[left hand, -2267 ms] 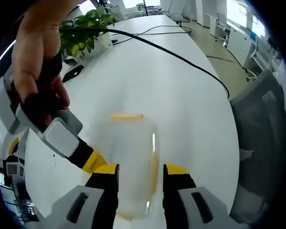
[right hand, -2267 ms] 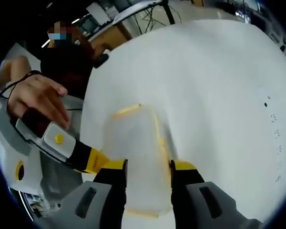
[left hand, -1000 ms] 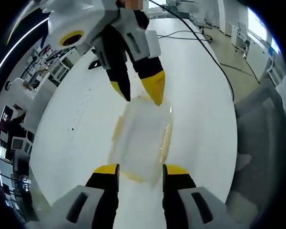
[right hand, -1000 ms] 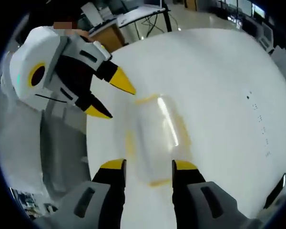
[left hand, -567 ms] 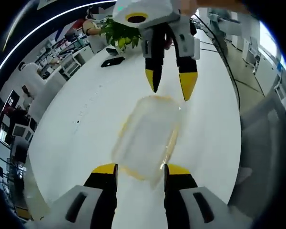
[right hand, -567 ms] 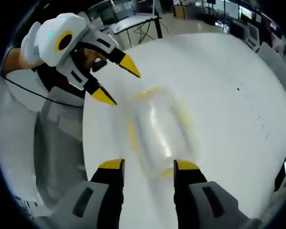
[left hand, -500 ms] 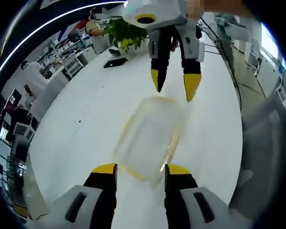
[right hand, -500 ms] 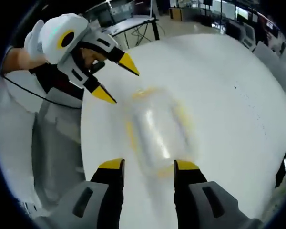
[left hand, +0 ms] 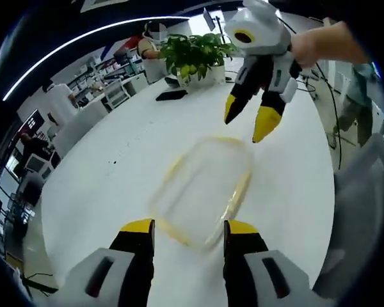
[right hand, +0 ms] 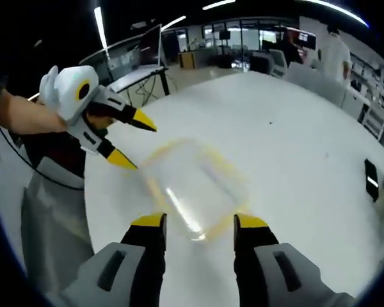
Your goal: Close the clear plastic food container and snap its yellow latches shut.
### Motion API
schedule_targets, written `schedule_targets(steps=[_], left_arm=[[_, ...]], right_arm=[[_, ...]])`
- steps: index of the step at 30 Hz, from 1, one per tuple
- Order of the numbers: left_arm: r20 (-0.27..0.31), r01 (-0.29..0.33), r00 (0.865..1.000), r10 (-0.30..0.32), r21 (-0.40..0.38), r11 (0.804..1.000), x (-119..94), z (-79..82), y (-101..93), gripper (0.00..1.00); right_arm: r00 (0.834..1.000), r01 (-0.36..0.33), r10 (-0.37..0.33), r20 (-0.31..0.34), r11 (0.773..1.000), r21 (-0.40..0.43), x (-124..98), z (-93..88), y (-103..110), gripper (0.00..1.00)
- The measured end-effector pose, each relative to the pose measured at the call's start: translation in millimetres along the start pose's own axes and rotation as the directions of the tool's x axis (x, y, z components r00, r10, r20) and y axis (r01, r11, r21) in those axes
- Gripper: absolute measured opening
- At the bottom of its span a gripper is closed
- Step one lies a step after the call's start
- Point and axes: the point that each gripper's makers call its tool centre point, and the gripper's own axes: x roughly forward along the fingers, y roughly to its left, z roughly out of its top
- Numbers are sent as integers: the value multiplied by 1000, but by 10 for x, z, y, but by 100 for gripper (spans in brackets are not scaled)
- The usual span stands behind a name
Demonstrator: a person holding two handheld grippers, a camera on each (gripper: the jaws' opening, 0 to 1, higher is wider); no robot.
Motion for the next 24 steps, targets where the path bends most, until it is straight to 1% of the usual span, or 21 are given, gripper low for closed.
schedule_targets(steps=[2,4,6,9,11,13,14,16,18,20,24], left_arm=[[1,-11,1000,11,-23,1000,13,-53,-2,37],[1,-13,1000,13,-54,998,34,-118,-24,37],[-3,-17,1000,17,-66,998,50,-162,-32,37],[3,-29,1000,29,-85,996,73,-208,-49,37],[6,-40,999,41,-86,996,90,-229,-52,37],[9,-48,999,49,-82,995,108,-239,-51,37],[5,-54,999,54,-77,996,127,-256,-49,37],[2,-52,999,52,-80,995,159,-281,-55,37],[-12,-42,999,41,-96,994,193,-322,-83,37],[-16,-43,999,42,-96,994,215,-344,-94,37],[-18,-48,999,46,-104,993,250,-363,-113,37]], right_arm=[[999,31,-31,33,999,18,10,-15,-45,38],[998,34,-36,50,999,35,15,-42,-20,38],[996,47,-50,68,998,40,25,-71,-7,39],[996,52,-55,75,998,40,47,-152,50,42],[996,58,-60,63,998,33,80,-230,69,42],[995,88,-88,36,996,-22,107,-329,58,42],[995,94,-93,30,995,-30,137,-366,69,42],[994,105,-104,28,994,-31,172,-394,62,43],[992,126,-125,35,991,-46,201,-402,39,44],[988,152,-150,43,987,-56,238,-408,-4,44],[984,176,-173,48,982,-63,294,-429,-33,41]])
